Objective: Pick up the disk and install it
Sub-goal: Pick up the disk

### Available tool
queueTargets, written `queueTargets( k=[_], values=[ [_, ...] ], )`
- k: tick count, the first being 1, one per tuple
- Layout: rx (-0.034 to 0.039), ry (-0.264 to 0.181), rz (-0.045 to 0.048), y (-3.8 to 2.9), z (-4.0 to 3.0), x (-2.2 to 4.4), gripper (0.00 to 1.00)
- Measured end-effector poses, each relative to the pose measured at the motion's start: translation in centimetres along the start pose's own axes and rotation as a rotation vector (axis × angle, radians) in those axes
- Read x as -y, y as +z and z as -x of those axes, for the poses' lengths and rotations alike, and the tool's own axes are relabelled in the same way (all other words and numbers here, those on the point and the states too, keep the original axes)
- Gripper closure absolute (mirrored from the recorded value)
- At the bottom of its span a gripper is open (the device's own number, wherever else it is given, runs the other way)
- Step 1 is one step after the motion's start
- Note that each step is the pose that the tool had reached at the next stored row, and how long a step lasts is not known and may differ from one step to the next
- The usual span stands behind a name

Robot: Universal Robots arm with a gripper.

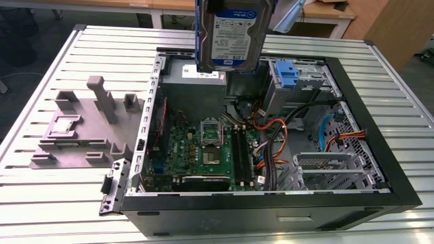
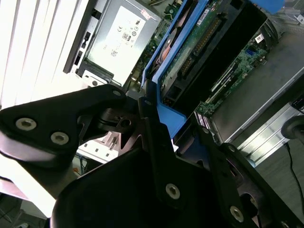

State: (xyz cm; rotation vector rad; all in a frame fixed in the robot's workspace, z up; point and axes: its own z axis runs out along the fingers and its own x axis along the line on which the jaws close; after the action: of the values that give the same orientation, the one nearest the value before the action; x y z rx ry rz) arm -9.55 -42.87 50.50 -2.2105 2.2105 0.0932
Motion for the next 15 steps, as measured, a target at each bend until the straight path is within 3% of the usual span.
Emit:
queueTargets(
  k=[11,15],
  values=[
    [-0.0102,0.0,0.0,-0.01,-1.08,0.0,0.64],
    [-0.0137,0.001,0.0,0.0,-1.18,0.0,0.64]
  ],
)
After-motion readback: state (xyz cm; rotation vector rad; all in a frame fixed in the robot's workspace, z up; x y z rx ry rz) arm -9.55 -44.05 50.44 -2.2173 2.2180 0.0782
